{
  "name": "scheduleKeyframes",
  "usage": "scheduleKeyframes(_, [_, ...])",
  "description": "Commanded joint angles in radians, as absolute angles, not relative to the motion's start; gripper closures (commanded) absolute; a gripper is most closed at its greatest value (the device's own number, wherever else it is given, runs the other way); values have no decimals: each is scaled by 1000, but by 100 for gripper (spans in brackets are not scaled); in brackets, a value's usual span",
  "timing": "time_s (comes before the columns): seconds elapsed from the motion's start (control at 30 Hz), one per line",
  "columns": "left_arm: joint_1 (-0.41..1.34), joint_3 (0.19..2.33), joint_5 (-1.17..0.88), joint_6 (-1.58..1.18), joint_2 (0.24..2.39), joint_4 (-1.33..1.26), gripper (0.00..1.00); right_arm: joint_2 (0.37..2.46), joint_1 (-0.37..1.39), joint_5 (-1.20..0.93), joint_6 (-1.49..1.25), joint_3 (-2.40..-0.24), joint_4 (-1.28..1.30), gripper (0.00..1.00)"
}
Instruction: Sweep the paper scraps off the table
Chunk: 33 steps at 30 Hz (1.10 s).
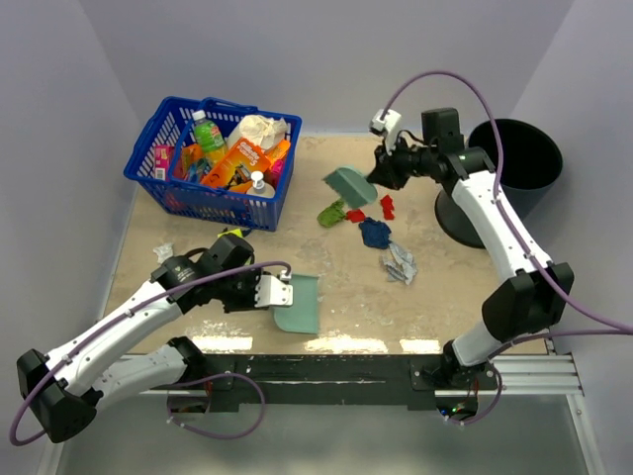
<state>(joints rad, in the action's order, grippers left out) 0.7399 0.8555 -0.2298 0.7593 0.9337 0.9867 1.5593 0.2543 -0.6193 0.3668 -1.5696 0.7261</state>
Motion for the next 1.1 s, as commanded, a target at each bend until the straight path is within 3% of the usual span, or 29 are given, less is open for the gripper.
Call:
scheduleKeyframes(0.0, [736, 890, -285, 726, 937, 936, 100, 1629, 332, -464, 880, -1561, 538, 100])
scheduleKeyframes(0.13, [732, 920, -281, 713, 950, 936, 100, 1640, 399, -321, 1182, -1408, 226, 100])
scheduleKeyframes(0.33, [709, 954, -273, 703, 962, 922, 100, 1672, 446, -347, 1521, -1289, 15, 100])
scheduleKeyframes(0.47, [693, 965, -268, 712, 977, 916, 100, 1642, 451, -394, 1753, -1249, 200, 100])
scheduleKeyframes(0.7, [678, 1017, -245, 722, 992, 916, 100, 1519, 411, -350, 2045, -1252, 817, 100])
scheduleKeyframes(0.8, [676, 1009, -235, 730, 994, 913, 100, 1470, 377, -356, 2051, -1301, 989, 100])
scheduleKeyframes(0.9, [678, 994, -218, 716, 994, 896, 100, 1416, 336, -397, 2005, -1334, 999, 100])
scheduleKeyframes(1.07, [678, 977, -192, 638, 1034, 833, 100, 1417, 333, -326, 1077, -1385, 571, 100])
